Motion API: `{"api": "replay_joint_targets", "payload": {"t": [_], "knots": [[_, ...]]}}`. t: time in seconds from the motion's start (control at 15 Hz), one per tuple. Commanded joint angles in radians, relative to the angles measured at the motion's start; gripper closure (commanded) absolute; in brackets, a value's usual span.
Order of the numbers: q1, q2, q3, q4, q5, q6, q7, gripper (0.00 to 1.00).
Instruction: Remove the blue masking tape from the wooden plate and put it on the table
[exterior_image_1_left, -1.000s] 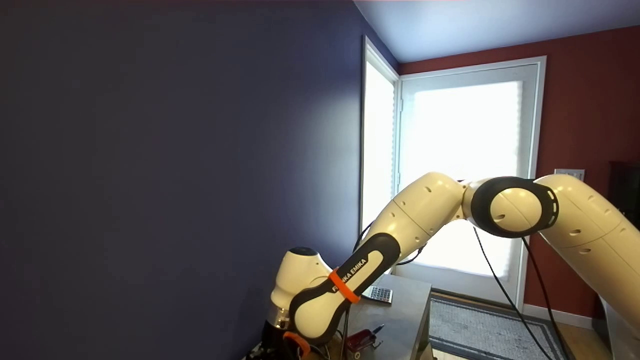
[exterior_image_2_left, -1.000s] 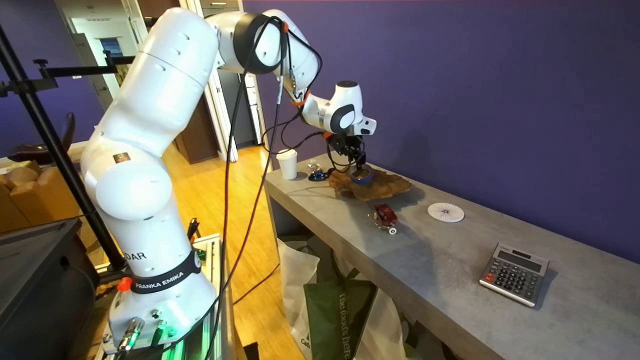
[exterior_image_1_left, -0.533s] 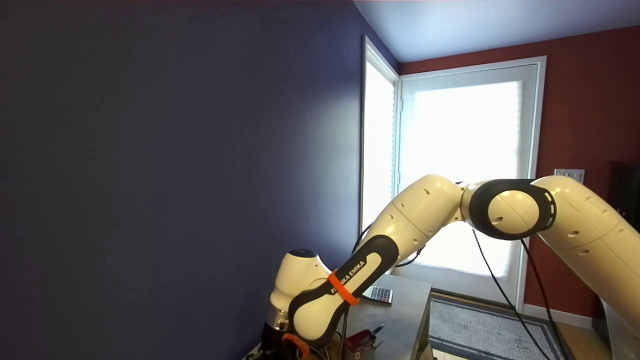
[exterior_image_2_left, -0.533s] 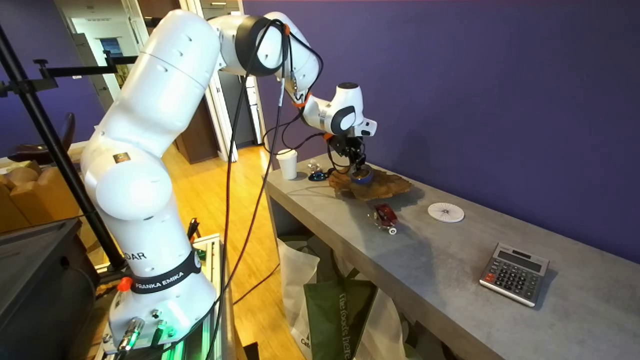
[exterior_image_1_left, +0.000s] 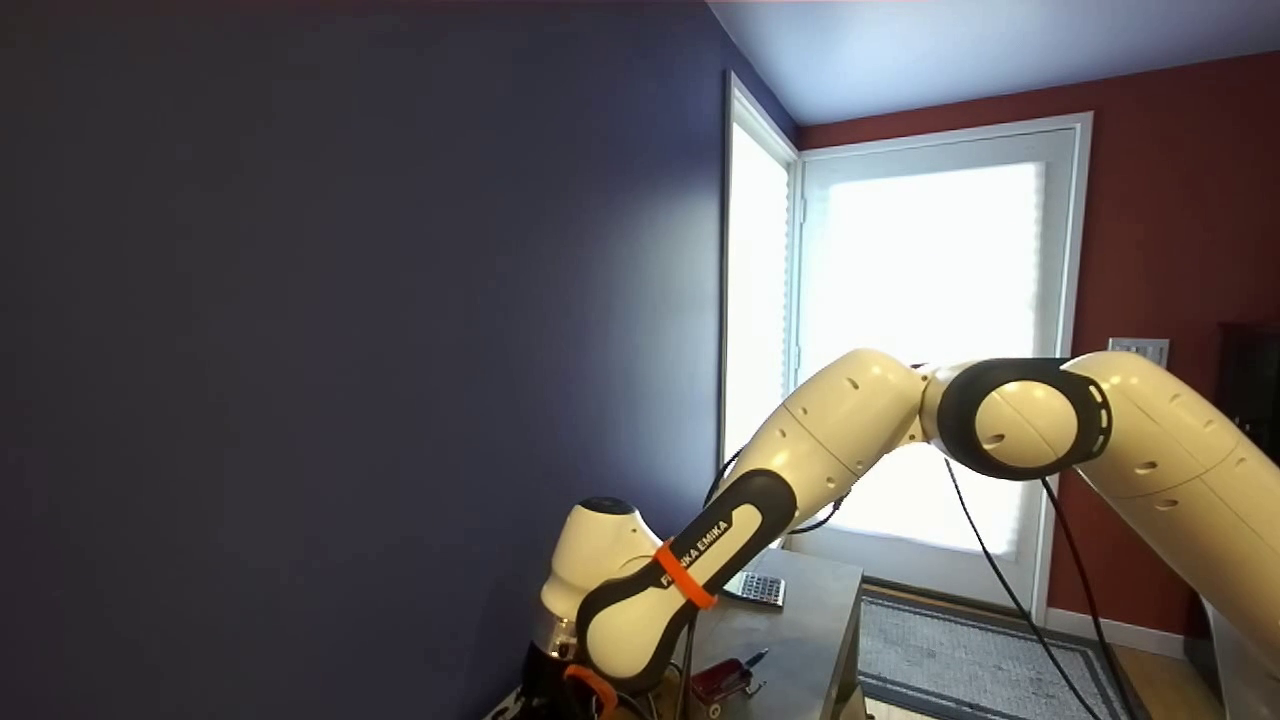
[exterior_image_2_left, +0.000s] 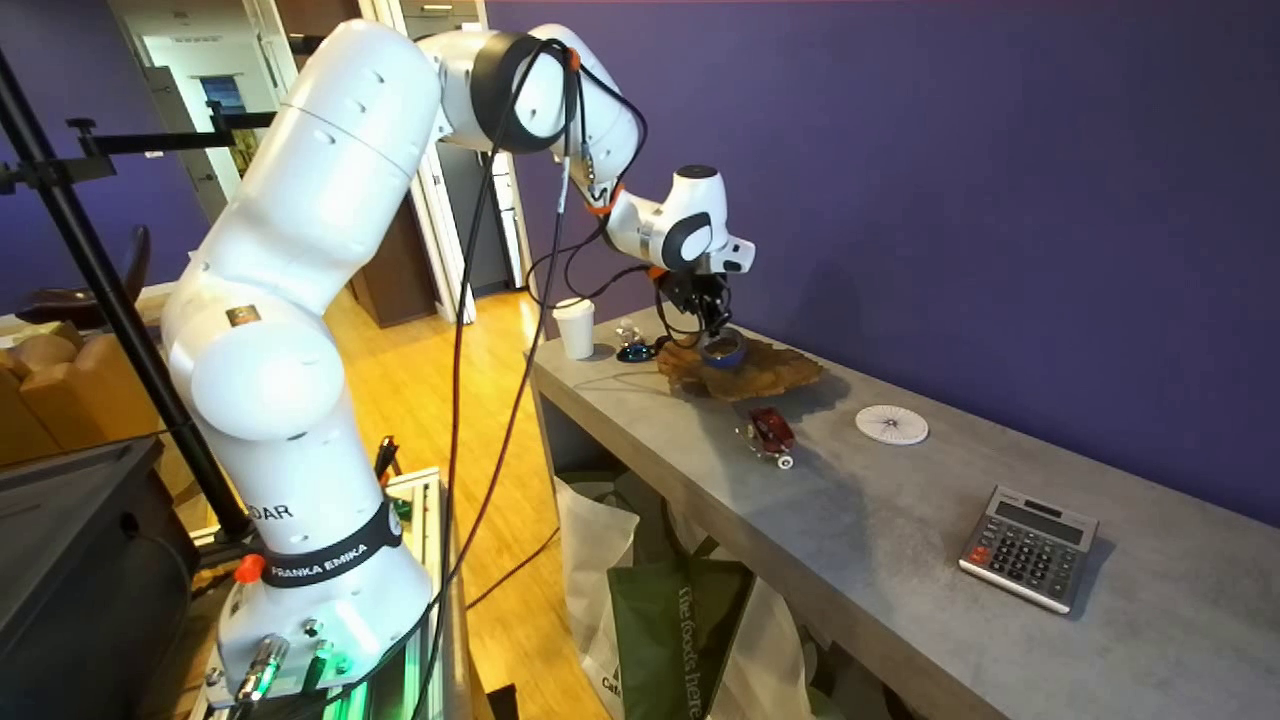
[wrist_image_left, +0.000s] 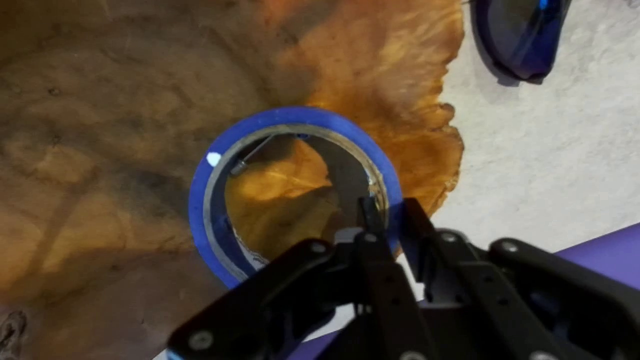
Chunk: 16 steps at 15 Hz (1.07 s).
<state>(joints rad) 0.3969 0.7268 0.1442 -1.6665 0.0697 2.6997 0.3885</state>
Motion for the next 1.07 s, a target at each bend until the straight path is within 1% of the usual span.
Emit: {"api": "replay_joint_targets", "payload": {"t": [0.0, 0.07, 0.4, 0.6, 0.8, 1.0], "knots": [[-0.002, 0.011, 0.001, 0.012, 0.029, 0.019, -0.004, 1.0], [-0.001, 0.009, 0.001, 0.011, 0.029, 0.02, -0.005, 0.97], [0.027, -0.047, -0.036, -0.017, -0.012, 0.014, 0.003, 0.97], [0.047, -0.104, -0.038, -0.044, -0.024, -0.013, 0.01, 0.97], [0.07, -0.146, -0.022, -0.054, -0.048, -0.047, -0.013, 0.97], [0.107, -0.166, -0.007, -0.043, -0.1, -0.107, -0.057, 0.97]]}}
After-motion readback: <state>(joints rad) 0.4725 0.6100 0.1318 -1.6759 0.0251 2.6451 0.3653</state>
